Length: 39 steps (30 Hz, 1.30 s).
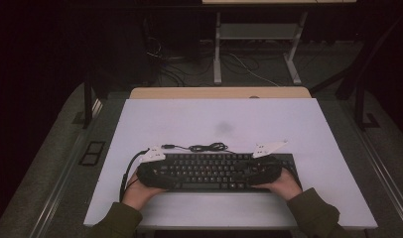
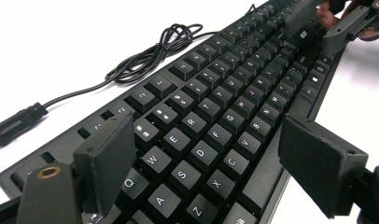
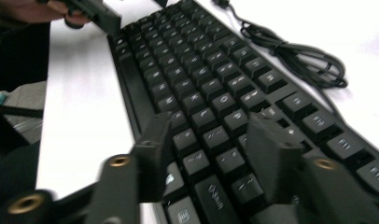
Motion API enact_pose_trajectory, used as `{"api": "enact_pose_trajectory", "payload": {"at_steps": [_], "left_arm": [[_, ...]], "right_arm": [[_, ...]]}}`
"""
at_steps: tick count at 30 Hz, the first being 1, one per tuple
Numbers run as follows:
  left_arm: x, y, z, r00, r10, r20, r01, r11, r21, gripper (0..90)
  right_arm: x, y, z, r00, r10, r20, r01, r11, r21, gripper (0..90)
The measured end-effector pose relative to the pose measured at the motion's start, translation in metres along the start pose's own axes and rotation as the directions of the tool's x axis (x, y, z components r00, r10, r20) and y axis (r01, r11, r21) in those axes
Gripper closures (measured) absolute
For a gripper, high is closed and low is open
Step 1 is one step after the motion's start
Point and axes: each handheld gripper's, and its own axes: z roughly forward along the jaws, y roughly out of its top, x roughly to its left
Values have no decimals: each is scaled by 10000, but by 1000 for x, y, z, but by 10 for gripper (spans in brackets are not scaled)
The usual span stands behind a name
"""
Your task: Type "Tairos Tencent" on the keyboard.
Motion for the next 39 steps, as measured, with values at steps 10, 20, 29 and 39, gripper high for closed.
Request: {"api": "enact_pose_trajectory", "payload": {"at_steps": [10,20,29,39], "left_arm": [[0,-1,0,10000,-77,22,78,10000,-57,176],[0,-1,0,10000,-65,29,65,9999,-89,199],[1,-2,-1,10000,-68,-52,67,9999,-105,247],[4,-4,-5,9996,1,-269,0,10000,18,530]], "right_arm": [[-2,8,10,9992,232,329,-215,9985,-503,292],[-5,18,17,9985,399,378,-360,9946,-974,263],[-7,24,21,9982,407,433,-351,9918,-1225,251],[-5,23,23,9982,410,448,-354,9921,-1201,242]]}}
